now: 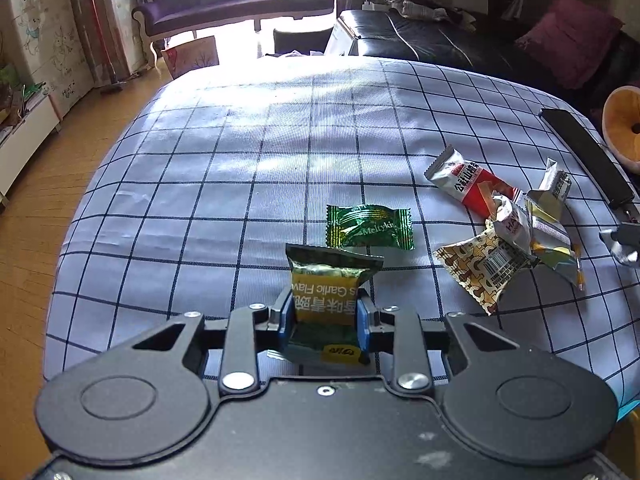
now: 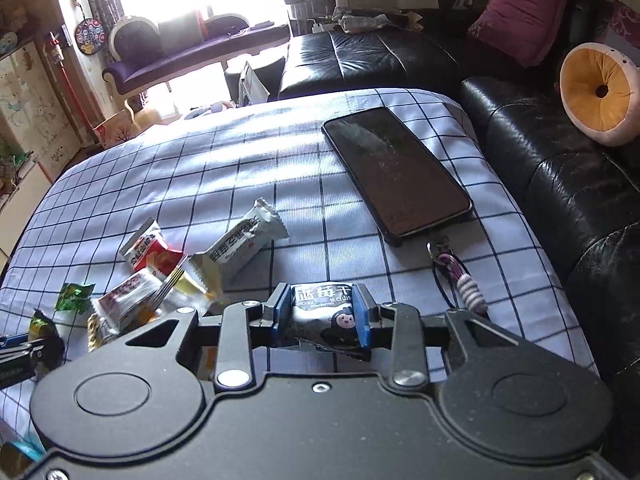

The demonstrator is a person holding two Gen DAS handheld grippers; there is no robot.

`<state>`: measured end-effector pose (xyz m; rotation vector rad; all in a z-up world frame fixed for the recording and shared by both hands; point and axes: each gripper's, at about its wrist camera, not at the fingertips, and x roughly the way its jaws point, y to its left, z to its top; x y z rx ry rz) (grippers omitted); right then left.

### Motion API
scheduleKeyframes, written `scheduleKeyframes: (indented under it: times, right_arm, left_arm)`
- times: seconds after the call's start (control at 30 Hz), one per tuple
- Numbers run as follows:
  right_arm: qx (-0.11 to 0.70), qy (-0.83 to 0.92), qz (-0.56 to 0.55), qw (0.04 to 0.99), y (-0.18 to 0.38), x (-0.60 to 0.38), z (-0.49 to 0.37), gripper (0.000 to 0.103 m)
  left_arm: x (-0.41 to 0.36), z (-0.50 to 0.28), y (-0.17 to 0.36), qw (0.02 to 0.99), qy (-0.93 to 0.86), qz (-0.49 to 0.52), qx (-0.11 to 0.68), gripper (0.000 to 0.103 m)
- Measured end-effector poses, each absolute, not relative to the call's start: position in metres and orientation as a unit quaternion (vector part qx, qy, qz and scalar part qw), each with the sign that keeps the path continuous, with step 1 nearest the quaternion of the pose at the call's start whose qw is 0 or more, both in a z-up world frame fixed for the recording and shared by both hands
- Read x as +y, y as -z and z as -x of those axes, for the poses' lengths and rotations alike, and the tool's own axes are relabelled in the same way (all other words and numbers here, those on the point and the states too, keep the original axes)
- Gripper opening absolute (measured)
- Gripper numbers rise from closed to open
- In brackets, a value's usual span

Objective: Organize snacks
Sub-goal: 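Carry both bags to the tray and release the Garlic Flavor bag from the left tool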

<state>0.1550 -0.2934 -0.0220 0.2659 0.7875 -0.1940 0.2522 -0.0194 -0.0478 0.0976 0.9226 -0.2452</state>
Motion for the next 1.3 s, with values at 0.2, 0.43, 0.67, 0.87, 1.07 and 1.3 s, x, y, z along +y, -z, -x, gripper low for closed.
scheduleKeyframes:
  times: [0.2, 0.43, 0.67, 0.87, 1.07, 1.3]
  right_arm:
    - [0.362, 0.087, -0.144, 0.917, 0.001, -0.286, -0.105, 0.042]
    - [0.336, 0.058, -0.161, 0.926, -0.024, -0.269, -0.052, 0.042]
    - [0.316, 0.035, -0.164, 0.934, -0.041, -0.252, -0.006, 0.042]
    - [0.303, 0.029, -0.155, 0.940, -0.047, -0.236, 0.026, 0.042]
    - [0.304, 0.022, -0.156, 0.940, -0.043, -0.225, 0.050, 0.042]
    - [0.329, 0.029, -0.180, 0.927, -0.024, -0.228, 0.068, 0.042]
  left_arm:
    - [-0.009, -0.232, 0.024, 0.882, 0.120, -0.027, 0.455, 0.030]
    - [0.005, -0.176, -0.020, 0.891, 0.134, -0.022, 0.433, 0.030]
    - [0.015, -0.111, -0.049, 0.891, 0.164, -0.014, 0.424, 0.030]
    - [0.016, -0.062, -0.052, 0.881, 0.192, -0.008, 0.432, 0.030]
    - [0.010, -0.021, -0.042, 0.868, 0.215, -0.012, 0.447, 0.030]
    - [0.006, 0.005, -0.024, 0.855, 0.214, -0.007, 0.473, 0.030]
